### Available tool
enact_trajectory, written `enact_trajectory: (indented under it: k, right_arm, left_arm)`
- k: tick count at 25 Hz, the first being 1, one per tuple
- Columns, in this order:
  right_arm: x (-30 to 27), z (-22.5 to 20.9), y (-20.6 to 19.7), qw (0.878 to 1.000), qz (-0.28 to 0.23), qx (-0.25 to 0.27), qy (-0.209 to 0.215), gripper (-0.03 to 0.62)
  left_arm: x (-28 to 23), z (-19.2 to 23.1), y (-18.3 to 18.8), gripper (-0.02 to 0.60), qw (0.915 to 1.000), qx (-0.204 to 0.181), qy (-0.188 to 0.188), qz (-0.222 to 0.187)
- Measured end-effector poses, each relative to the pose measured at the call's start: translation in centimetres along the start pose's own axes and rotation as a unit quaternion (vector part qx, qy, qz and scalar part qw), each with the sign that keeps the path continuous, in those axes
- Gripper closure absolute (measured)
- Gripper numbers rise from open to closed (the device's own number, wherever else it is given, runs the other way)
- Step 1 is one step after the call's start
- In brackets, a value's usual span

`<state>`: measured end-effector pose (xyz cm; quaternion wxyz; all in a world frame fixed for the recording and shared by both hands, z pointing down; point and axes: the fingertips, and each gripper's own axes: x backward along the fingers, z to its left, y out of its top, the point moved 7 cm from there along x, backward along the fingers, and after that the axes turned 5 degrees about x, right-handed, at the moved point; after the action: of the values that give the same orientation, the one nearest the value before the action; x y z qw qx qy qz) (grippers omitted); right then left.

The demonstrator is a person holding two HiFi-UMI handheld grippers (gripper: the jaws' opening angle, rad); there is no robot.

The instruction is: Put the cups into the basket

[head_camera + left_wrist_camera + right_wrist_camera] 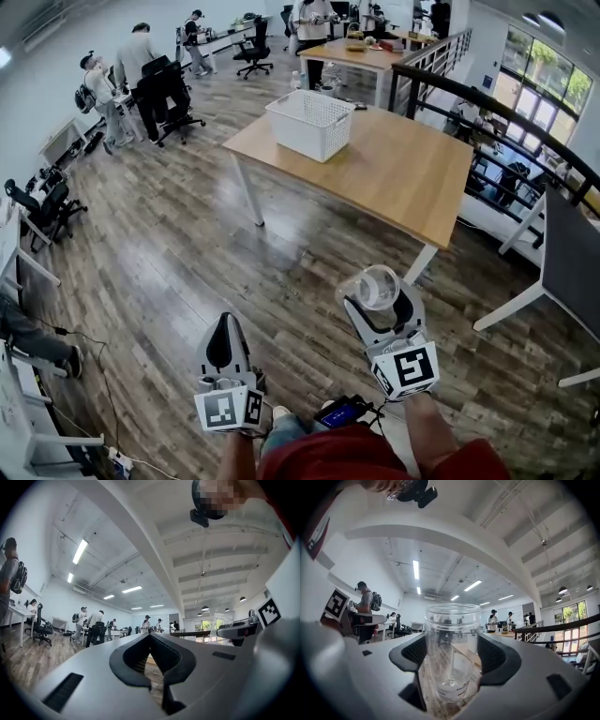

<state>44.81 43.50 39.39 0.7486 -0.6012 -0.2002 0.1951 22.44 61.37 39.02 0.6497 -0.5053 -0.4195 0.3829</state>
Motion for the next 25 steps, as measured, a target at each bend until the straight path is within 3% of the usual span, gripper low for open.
enact_trajectory:
  k: [12, 25]
  right_arm:
    - [-1.2, -1.2, -0.1, 1.0, 0.006, 0.011, -0.01, 0.266]
    - [-8.2, 0.6, 0.1, 0.999, 0.017, 0.026, -0.013, 0.266]
  left_arm:
    - [-2.4, 0.1, -0.5, 0.581, 0.9998, 0.007, -0.021, -0.001]
    - [-7.3, 5.4, -0.5, 0.581, 0.9993, 0.005, -0.037, -0.007]
